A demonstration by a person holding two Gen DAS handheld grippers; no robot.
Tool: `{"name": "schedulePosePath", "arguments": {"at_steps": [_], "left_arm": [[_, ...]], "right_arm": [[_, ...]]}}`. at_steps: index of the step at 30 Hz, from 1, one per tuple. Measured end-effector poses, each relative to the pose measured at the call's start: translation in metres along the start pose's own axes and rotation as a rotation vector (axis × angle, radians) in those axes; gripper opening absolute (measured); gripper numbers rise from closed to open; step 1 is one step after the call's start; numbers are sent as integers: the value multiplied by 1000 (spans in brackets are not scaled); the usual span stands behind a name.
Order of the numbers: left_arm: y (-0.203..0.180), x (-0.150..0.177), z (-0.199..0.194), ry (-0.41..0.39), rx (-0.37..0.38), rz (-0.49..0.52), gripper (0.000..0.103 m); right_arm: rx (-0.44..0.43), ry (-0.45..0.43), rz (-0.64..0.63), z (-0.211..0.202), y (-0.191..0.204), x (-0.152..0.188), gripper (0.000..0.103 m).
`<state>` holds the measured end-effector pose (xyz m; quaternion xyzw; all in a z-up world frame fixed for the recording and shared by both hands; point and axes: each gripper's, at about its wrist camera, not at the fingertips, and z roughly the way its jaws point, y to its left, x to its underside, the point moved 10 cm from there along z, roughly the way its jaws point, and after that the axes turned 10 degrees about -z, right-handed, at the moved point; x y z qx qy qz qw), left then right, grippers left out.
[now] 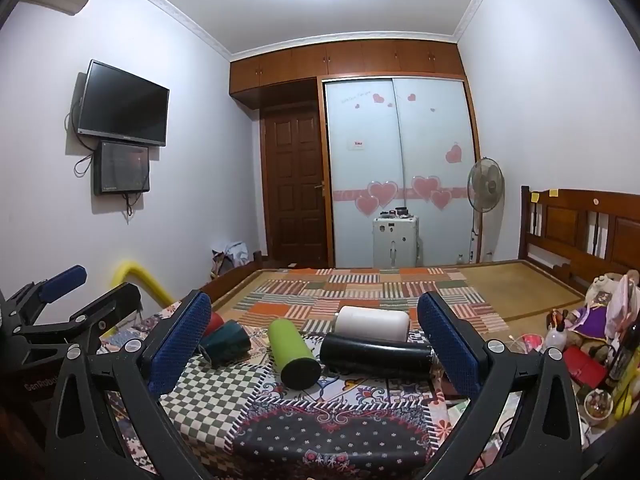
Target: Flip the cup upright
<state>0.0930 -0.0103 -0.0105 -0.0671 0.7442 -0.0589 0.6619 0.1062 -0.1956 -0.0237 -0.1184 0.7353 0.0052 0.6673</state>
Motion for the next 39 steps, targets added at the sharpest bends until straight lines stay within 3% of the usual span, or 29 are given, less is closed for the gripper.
{"name": "schedulePosePath", "arguments": {"at_steps": [39], "left_arm": [[5, 1, 3, 2, 4, -25, 103]], "right_arm": [[-1, 6, -1, 3, 3, 3, 103]]}}
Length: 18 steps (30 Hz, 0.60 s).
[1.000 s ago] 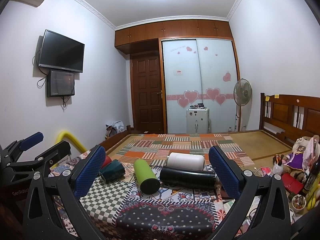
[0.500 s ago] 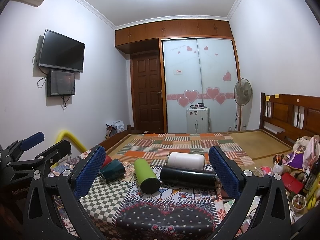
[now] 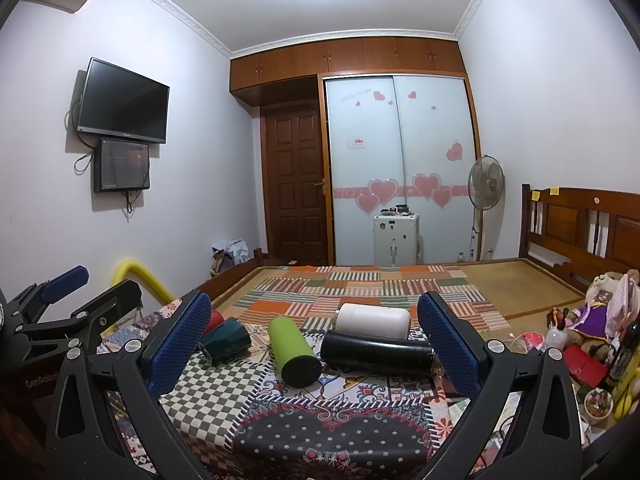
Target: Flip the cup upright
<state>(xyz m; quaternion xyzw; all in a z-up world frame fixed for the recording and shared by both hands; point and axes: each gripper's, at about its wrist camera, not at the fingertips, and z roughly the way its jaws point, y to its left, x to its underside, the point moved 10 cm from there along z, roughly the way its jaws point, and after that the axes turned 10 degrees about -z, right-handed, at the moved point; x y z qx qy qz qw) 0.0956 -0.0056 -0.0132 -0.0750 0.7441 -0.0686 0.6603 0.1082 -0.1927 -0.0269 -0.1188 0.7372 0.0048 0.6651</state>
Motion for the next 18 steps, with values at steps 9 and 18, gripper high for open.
{"name": "schedulePosePath", "arguments": {"at_steps": [9, 18], "left_arm": [[-1, -1, -1, -3, 2, 0, 103], [-1, 0, -1, -5, 2, -1, 103]], "right_arm": [[0, -1, -2, 0, 0, 0, 103], [-2, 0, -1, 0, 2, 3, 103]]}}
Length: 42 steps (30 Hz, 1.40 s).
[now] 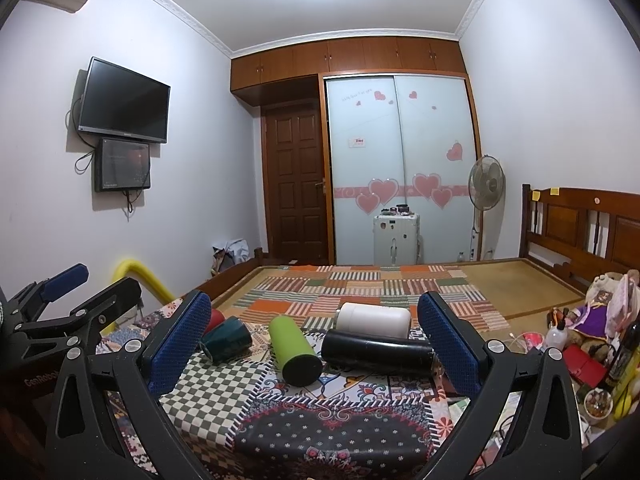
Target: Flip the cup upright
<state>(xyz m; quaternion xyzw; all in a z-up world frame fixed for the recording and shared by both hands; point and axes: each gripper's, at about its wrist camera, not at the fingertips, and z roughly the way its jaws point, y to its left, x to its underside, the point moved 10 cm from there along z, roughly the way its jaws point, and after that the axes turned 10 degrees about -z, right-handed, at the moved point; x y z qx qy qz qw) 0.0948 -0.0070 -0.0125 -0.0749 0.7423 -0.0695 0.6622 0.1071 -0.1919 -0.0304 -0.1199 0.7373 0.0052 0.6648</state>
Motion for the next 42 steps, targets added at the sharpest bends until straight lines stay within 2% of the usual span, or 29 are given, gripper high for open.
{"name": "schedulePosePath", "arguments": {"at_steps": [11, 20, 29, 35, 39, 42], "left_arm": [[8, 5, 9, 14, 0, -11, 103], [33, 21, 46, 68, -23, -32, 103], [66, 41, 91, 127, -53, -50, 103], [82, 55, 115, 158, -66, -55, 103], [85, 64, 122, 166, -73, -51, 103], [89, 70, 129, 176, -73, -52, 103]], "right_arm": [[-6, 31, -11, 10, 3, 5, 103], [-67, 152, -85, 62, 6, 10, 103], [-183, 330, -226, 139, 29, 28, 103], [-277, 512, -299, 196, 52, 66, 101], [-329, 649, -336, 226, 65, 95, 92], [-360, 726, -344, 244, 70, 109, 92]]}}
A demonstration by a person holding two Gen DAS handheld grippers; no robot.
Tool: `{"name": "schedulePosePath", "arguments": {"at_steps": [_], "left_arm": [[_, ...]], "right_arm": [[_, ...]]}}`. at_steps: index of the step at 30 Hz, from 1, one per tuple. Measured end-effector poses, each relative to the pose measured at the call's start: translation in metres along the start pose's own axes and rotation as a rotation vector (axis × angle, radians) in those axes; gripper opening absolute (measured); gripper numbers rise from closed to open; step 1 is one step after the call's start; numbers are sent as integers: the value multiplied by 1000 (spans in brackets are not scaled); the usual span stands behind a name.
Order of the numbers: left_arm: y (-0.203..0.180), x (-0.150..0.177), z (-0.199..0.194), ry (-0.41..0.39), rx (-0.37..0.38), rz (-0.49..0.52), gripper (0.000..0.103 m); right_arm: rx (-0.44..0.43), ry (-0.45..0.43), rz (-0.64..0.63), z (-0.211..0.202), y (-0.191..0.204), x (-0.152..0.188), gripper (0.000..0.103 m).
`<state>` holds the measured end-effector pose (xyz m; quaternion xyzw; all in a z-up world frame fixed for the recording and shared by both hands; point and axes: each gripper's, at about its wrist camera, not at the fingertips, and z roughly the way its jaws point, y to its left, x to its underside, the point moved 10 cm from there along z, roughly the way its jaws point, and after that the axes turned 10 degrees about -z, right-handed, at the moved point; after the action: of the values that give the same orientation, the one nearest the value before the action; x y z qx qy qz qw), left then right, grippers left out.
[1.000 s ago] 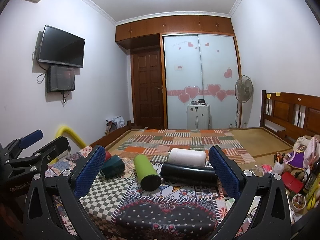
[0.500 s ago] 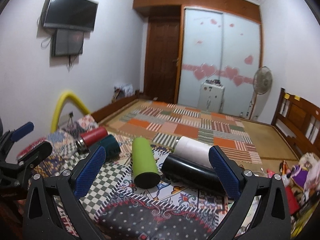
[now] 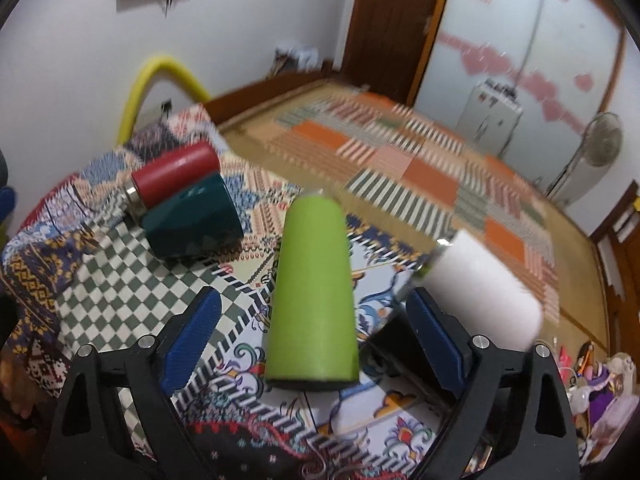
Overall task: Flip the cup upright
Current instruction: 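Move the right tool down over the lime-green bottle lying on its side, then close the right gripper around the middle of the lime-green bottle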
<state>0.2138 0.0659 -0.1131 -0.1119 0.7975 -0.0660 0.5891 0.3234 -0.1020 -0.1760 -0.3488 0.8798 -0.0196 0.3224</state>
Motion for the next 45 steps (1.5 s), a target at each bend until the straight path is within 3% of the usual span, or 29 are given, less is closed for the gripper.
{"name": "schedulePosePath", "arguments": {"at_steps": [8, 12, 15, 27, 30, 40, 45], "left_arm": [[6, 12, 14, 29, -5, -7, 103], [7, 16, 17, 36, -5, -10, 103], [9, 18, 18, 39, -4, -12, 103], [11, 21, 21, 49, -4, -26, 103], [12, 22, 21, 50, -6, -28, 103], [17, 22, 23, 52, -10, -42, 103], [17, 23, 23, 50, -11, -40, 103]], "right_arm": [[-88, 168, -8, 43, 0, 2, 91], [-128, 237, 13, 58, 0, 9, 81], [-153, 265, 15, 64, 4, 13, 80], [-127, 307, -27, 72, 8, 11, 81], [-94, 314, -46, 74, 5, 9, 64], [-124, 318, -77, 77, 17, 12, 67], [-115, 313, -62, 77, 19, 13, 64]]}}
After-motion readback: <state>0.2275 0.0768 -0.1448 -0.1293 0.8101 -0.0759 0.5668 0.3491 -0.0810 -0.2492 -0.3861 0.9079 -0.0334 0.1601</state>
